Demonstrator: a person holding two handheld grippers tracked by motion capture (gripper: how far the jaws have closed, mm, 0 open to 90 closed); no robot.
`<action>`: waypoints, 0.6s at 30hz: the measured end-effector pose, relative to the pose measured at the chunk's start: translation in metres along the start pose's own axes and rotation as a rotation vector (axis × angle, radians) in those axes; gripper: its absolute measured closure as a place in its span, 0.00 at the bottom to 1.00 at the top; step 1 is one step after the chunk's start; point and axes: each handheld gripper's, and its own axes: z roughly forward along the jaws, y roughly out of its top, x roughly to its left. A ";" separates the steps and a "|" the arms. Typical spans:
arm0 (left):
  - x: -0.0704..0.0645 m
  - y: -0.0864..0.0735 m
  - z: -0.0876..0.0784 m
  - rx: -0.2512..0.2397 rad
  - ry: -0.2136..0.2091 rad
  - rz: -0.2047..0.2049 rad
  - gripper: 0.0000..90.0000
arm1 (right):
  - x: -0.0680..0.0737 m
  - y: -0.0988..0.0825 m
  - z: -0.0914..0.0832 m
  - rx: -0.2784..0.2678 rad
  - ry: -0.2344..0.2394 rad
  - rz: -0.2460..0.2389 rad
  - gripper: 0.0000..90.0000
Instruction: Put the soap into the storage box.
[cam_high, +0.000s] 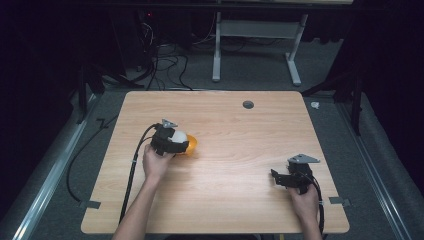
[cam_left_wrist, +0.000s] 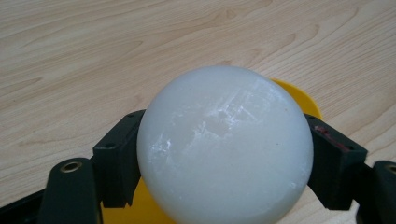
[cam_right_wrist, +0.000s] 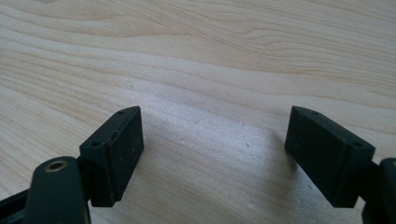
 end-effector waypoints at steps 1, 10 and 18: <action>0.000 0.000 0.001 0.001 0.000 -0.002 0.27 | 0.000 0.000 0.000 0.000 0.000 0.000 0.23; -0.001 -0.001 0.005 0.008 0.015 0.005 0.27 | 0.000 0.000 0.000 0.000 0.000 0.000 0.23; -0.001 -0.002 0.009 0.022 0.026 0.012 0.27 | 0.000 0.000 0.000 0.000 0.000 -0.001 0.23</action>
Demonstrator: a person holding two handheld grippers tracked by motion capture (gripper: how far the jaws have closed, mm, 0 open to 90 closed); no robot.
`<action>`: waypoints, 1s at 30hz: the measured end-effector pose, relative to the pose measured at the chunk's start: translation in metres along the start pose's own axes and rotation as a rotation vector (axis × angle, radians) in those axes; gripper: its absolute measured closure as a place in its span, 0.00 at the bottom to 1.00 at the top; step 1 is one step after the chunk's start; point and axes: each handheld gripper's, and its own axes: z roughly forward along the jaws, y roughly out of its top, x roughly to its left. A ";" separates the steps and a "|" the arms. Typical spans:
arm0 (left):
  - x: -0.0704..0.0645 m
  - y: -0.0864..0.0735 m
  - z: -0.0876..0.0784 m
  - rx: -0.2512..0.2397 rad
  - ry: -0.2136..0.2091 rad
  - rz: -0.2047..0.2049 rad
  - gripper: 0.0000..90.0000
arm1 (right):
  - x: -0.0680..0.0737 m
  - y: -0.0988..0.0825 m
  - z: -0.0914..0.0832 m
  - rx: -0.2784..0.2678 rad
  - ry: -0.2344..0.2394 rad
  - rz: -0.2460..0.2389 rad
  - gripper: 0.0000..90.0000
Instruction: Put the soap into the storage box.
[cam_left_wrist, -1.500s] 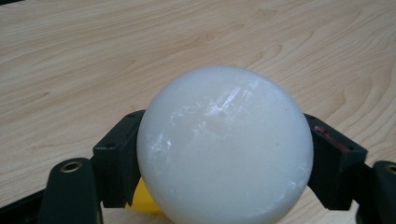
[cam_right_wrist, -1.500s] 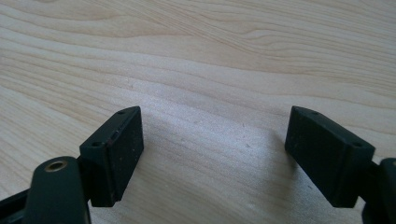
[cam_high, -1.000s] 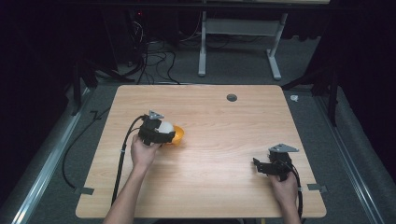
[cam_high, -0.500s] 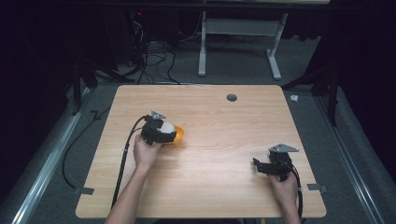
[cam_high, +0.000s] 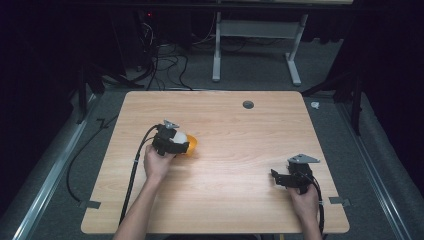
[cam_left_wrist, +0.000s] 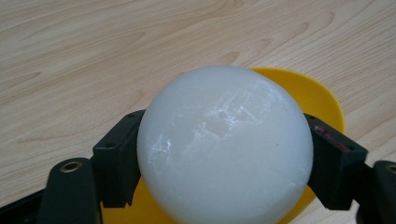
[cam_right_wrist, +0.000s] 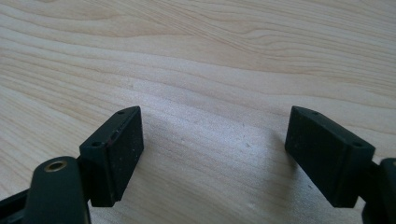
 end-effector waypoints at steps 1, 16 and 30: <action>0.000 0.000 0.001 0.001 0.002 0.001 0.27 | 0.000 0.000 0.000 0.000 0.000 0.000 0.23; -0.002 -0.002 0.008 0.028 0.014 0.009 0.27 | 0.000 0.000 0.000 0.000 0.000 0.000 0.23; -0.002 0.002 -0.002 -0.023 0.019 -0.009 0.25 | 0.000 0.000 0.000 0.000 -0.002 0.000 0.23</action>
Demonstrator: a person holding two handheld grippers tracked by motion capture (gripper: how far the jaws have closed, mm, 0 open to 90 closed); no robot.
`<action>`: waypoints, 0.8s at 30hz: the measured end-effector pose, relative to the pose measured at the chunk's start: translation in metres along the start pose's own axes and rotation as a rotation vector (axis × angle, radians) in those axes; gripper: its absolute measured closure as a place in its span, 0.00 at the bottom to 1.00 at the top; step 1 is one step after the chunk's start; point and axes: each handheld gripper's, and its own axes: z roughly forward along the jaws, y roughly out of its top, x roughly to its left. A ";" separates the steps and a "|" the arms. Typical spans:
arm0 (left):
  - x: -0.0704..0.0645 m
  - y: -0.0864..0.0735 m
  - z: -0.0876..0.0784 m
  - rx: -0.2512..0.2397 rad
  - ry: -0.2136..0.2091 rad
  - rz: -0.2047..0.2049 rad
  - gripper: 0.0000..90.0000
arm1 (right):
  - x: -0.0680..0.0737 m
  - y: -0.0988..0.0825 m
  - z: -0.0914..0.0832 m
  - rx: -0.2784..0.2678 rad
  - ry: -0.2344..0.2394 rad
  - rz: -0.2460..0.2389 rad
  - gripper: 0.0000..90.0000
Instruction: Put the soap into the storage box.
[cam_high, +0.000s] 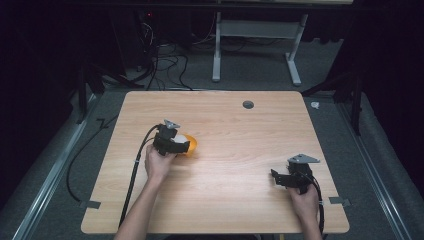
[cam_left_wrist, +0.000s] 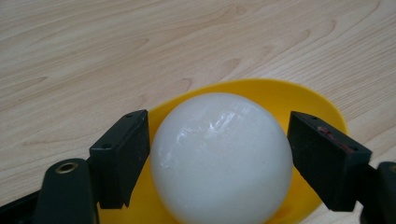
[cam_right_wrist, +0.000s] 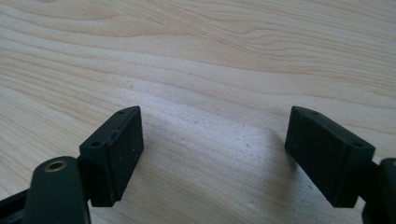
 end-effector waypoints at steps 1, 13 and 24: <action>0.000 0.000 -0.001 -0.002 -0.001 0.000 0.25 | 0.000 0.000 0.000 0.000 0.000 0.000 0.23; 0.005 0.002 -0.019 -0.046 -0.015 -0.007 0.24 | 0.000 0.000 0.000 -0.001 0.000 0.000 0.23; 0.008 0.003 -0.035 -0.079 -0.024 -0.011 0.24 | 0.000 0.000 0.000 0.000 -0.001 0.000 0.23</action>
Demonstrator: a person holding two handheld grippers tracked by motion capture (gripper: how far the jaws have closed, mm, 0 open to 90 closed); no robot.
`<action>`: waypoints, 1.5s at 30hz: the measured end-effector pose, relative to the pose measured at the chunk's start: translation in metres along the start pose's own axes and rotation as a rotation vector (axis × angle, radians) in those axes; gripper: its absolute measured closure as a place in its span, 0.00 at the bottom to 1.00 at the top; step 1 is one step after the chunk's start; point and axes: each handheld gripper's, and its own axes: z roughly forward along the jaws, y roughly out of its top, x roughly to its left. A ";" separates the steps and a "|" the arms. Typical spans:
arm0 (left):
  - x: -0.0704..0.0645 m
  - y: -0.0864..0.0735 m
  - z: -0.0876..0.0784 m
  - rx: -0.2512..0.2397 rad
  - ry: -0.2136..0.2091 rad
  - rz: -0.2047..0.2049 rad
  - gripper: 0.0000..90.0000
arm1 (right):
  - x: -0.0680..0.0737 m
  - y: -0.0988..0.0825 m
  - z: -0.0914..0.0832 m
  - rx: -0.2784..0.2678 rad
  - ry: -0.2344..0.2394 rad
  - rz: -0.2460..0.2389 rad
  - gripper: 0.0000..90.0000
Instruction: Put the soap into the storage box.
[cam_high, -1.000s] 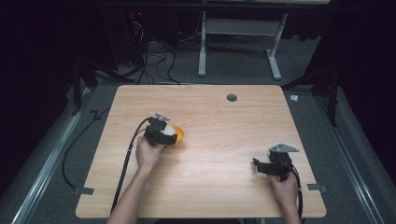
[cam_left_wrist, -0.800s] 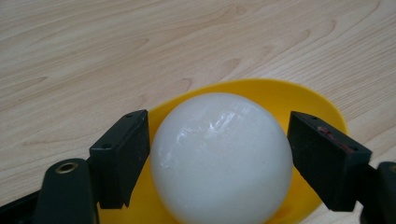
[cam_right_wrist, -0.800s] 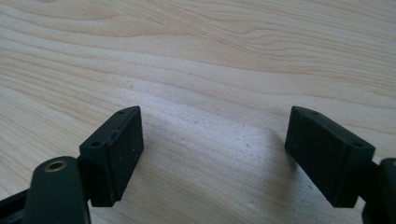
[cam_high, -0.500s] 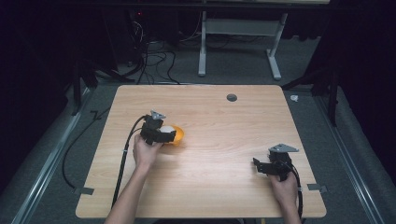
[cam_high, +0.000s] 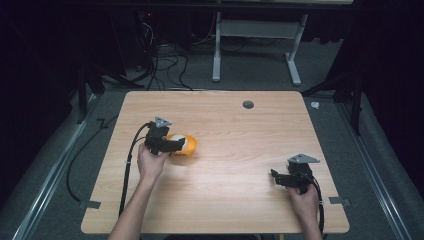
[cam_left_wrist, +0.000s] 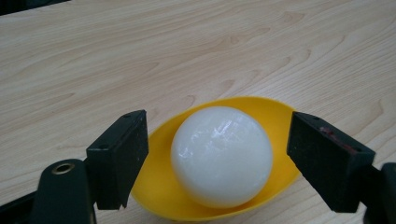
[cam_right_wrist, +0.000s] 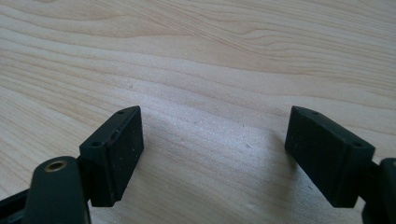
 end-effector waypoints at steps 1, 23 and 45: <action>0.000 0.000 -0.001 0.001 0.003 0.002 0.24 | 0.000 0.000 0.000 0.000 0.000 0.000 0.23; 0.008 -0.006 -0.029 -0.038 -0.003 -0.017 0.25 | 0.000 0.000 0.000 0.000 0.000 0.000 0.23; 0.018 -0.024 -0.060 -0.083 0.010 -0.061 0.24 | 0.000 0.000 0.000 0.000 0.000 0.000 0.23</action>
